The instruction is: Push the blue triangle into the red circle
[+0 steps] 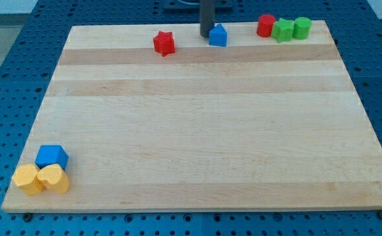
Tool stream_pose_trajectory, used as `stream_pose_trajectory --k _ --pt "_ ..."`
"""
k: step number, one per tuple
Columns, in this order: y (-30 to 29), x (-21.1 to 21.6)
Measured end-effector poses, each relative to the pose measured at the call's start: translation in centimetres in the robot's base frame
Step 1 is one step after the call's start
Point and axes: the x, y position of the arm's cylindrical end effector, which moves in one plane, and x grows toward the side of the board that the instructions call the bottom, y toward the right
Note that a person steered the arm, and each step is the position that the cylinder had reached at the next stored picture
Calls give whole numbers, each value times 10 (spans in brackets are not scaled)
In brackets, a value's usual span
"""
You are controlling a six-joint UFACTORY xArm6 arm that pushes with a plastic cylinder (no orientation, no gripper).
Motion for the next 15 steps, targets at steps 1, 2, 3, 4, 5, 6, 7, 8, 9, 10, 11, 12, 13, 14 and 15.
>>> stream_pose_trajectory --k 1,2,3,4,5,6,7,8,9,10,11,12,13,14,15 --pt "25 2" --pt "9 7" --pt "-12 13" --pt "-16 31" --pt "-15 42" --pt "18 38" --pt "53 26" --pt "71 21" --pt "78 20" --pt "81 20" --pt "70 24" --pt "28 27" --pt "14 -11" --pt "-27 -32" --pt "-110 -31"
